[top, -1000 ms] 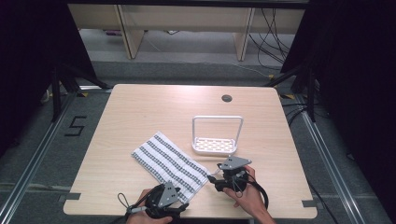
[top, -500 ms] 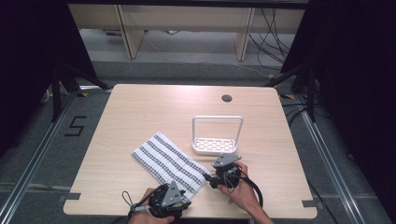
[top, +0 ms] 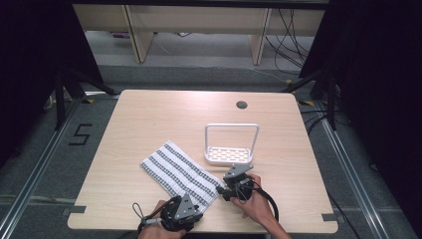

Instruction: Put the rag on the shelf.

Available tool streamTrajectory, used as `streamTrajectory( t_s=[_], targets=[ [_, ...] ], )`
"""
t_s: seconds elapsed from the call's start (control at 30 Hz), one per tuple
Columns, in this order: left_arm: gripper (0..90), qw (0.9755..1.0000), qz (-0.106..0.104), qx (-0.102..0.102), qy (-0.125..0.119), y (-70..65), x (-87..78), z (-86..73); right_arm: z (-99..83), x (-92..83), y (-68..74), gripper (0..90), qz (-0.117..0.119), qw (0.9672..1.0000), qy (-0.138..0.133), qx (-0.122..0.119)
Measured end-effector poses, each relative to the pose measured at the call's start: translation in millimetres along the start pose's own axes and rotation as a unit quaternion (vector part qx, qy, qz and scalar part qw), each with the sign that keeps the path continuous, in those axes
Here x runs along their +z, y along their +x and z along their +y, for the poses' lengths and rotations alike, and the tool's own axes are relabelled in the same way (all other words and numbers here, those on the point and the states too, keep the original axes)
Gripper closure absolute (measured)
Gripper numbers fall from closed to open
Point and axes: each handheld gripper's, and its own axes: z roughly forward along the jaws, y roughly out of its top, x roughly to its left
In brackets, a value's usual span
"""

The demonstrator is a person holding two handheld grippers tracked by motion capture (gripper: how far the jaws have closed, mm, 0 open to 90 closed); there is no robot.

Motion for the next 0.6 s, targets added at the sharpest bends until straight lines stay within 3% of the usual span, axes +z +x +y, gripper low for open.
streamTrajectory(
  t_s=[0.07, 0.1, 0.13, 0.2, 0.3, 0.37, 0.43, 0.5, 0.53, 0.57, 0.6],
  targets=[
    [75.0, 0.9999, 0.003, 0.008, 0.006, 2.8, -0.1, 0.4, -0.3, -0.5, 0.3, 59.7, 0.001, 1.0000, 0.000, 0.004],
    [76.9, 1.0000, 0.000, -0.003, 0.002, 3.1, 0.7, 0.1, -0.5, -0.5, 0.5, 61.3, 0.001, 1.0000, -0.001, 0.004],
    [78.4, 1.0000, 0.002, 0.005, 0.002, 4.7, 0.4, 0.4, -1.0, -0.1, 1.4, 62.8, 0.002, 0.9999, -0.006, 0.009],
    [81.4, 1.0000, 0.002, 0.002, -0.004, 4.1, 0.9, -0.4, -1.2, -0.5, 1.5, 66.7, 0.001, 1.0000, -0.006, 0.004],
    [83.4, 0.9999, 0.010, 0.011, 0.004, 5.2, 0.2, -0.2, -2.1, 1.3, 2.4, 71.1, 0.004, 0.9998, -0.016, 0.008],
    [84.1, 0.9999, 0.004, 0.002, -0.010, 3.1, 1.2, -0.8, -2.3, -0.1, 0.8, 79.4, 0.012, 0.9998, -0.013, 0.008],
    [84.6, 0.9999, 0.007, 0.012, -0.002, 4.9, 0.0, -0.6, -2.5, -0.1, 0.5, 81.4, 0.015, 0.9997, -0.013, 0.010],
    [84.8, 0.9999, -0.001, -0.006, -0.012, 4.4, -0.8, -0.5, -1.4, -1.9, 1.3, 84.5, 0.018, 0.9996, -0.021, 0.008],
    [84.9, 1.0000, 0.004, 0.004, -0.008, 6.6, -2.2, -0.2, -1.5, -1.8, 1.7, 85.1, 0.014, 0.9994, -0.032, 0.005],
    [85.0, 0.9998, -0.001, -0.008, -0.018, 5.2, -2.5, 0.0, -0.2, -4.8, 2.0, 85.4, 0.018, 0.9994, -0.029, 0.010],
    [85.1, 0.9998, 0.003, -0.011, -0.017, 5.9, -3.4, 0.0, 0.1, -4.7, 2.1, 85.7, 0.018, 0.9989, -0.042, 0.009]
  ],
)
